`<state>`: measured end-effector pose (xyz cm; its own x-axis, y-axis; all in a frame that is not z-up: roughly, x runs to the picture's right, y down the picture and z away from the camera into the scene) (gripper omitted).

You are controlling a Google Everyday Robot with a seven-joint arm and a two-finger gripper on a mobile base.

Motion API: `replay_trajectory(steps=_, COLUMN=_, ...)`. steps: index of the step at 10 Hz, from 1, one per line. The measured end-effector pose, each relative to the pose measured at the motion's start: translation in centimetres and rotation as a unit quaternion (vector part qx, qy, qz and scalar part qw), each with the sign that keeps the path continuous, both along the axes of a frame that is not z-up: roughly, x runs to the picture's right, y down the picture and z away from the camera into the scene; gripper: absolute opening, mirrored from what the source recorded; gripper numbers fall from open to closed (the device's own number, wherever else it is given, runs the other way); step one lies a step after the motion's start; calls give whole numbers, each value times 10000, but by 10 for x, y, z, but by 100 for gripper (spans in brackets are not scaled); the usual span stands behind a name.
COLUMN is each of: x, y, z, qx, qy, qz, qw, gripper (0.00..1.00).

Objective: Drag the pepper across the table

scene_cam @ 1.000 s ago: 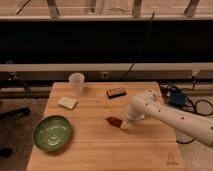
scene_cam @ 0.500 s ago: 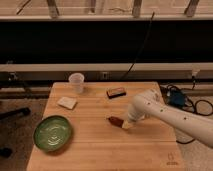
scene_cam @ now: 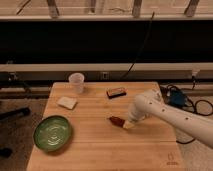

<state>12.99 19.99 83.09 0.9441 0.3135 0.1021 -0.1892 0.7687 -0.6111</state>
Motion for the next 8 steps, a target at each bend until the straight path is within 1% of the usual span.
replay_trajectory(steps=8, x=9, y=-2, z=-2, qx=-3, qy=-8, qz=31, qw=10000, gripper=6)
